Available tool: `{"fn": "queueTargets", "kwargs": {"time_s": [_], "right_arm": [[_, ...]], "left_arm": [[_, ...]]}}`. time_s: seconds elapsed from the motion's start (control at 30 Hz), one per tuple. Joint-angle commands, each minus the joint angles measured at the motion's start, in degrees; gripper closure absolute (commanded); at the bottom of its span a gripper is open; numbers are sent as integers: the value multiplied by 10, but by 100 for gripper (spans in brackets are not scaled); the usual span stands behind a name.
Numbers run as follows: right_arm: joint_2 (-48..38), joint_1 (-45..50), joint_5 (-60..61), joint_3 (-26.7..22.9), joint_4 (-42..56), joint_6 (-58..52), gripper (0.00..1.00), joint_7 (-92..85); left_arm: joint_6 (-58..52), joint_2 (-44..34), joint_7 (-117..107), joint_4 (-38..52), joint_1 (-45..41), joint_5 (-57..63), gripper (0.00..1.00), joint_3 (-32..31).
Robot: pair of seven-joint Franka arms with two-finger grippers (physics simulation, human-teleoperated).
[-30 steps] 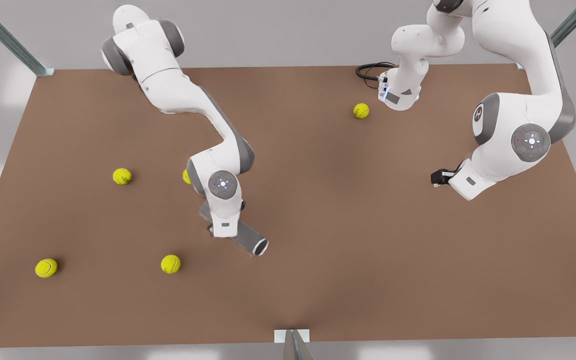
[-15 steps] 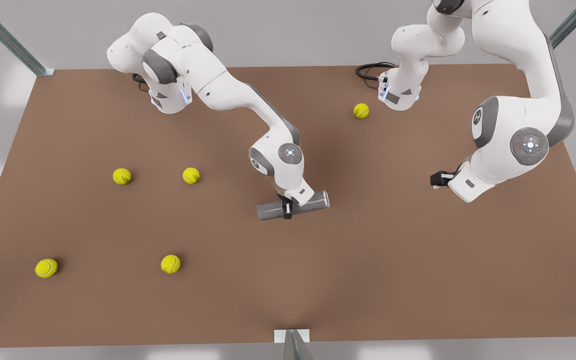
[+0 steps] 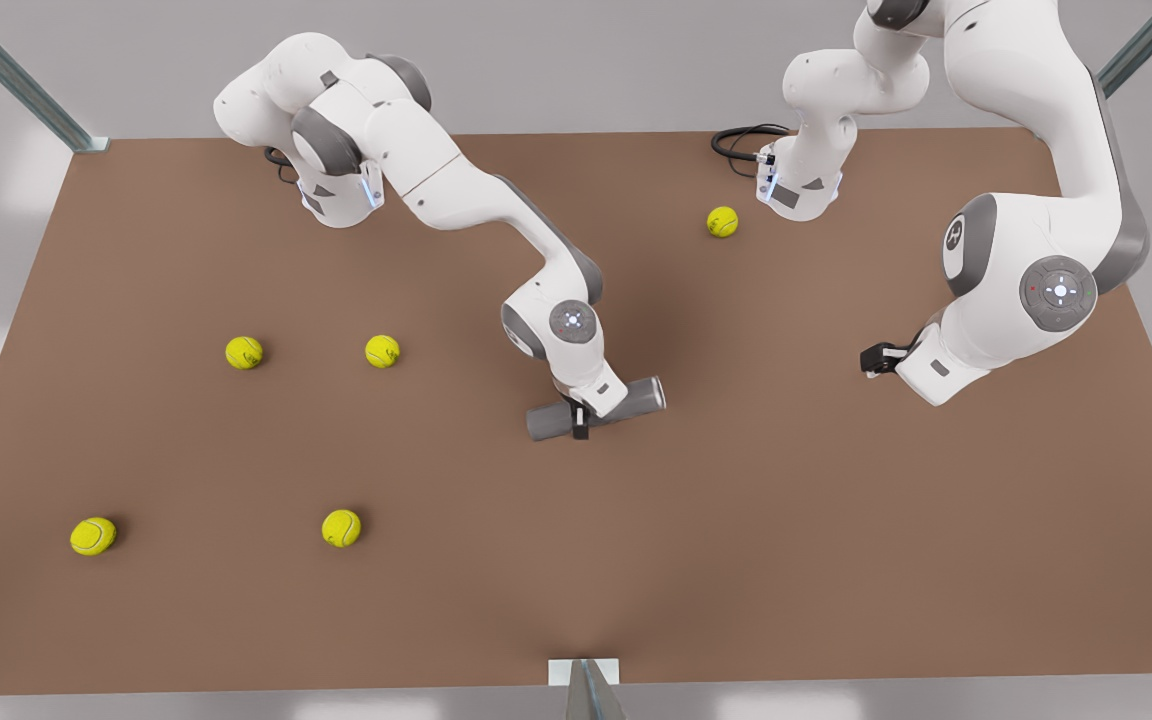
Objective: Put the tennis tube upright
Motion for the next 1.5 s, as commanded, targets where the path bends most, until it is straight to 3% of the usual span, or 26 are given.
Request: {"fn": "queueTargets", "kwargs": {"time_s": [0.0, 0.3, 0.4, 0.5, 0.53, 0.57, 0.6, 0.67, 0.73, 0.77, 0.8, 0.87, 0.93, 1.03, 1.13, 1.23, 1.47], "right_arm": [[1, 1, 9, -1, 1, 2, 0, 29], [2, 2, 32, 0, 2, -2, 0, 27], [-55, -11, 58, 0, 2, -55, 0, 23], [-173, -77, 103, 1, 5, -255, 0, -21], [-229, -150, 101, -2, 11, -368, 0, 26], [-250, -232, 92, -23, 33, -494, 0, 212], [-249, -278, 31, -37, 122, -583, 0, 341], [-249, -317, -17, -46, 150, -624, 0, 537], [-249, -365, -16, -47, 158, -618, 0, 534], [-250, -364, -16, -47, 158, -619, 0, 535], [-250, -363, -15, -44, 158, -619, 0, 535], [-249, -367, -13, -46, 158, -619, 0, 534], [-249, -369, -14, -48, 158, -619, 0, 534], [-249, -379, -13, -46, 158, -619, 0, 534], [-249, -380, -13, -46, 158, -619, 0, 534], [-249, -379, -13, -46, 158, -619, 0, 534], [-251, -378, -13, -44, 158, -621, 0, 535]], "left_arm": [[0, -1, 0, 0, 0, 0, 0, 0], [0, -1, 0, 0, 0, 0, 0, 0], [0, -1, 0, 0, 0, 0, 0, 0], [0, -1, 0, 0, 0, 0, 0, 0], [2, 0, 4, 0, 3, -1, 0, 1], [22, 10, 30, 0, 6, -7, 0, 3], [22, 25, 101, -1, 24, -36, 0, 6], [-25, 111, 336, -8, 148, -194, 0, 7], [2, 225, 575, -9, 181, -289, 0, 7], [34, 245, 600, -20, 183, -312, 0, 7], [114, 240, 601, -69, 175, -348, 0, 7], [308, 173, 627, -257, 91, -584, 0, 36], [332, 141, 643, -320, 40, -742, 0, 33], [357, 103, 646, -374, 5, -813, 0, 19], [418, 101, 764, -423, -8, -1022, 0, -39], [441, 119, 830, -427, -7, -1108, 0, -94], [440, 168, 893, -406, -9, -1134, 0, -118]]}}
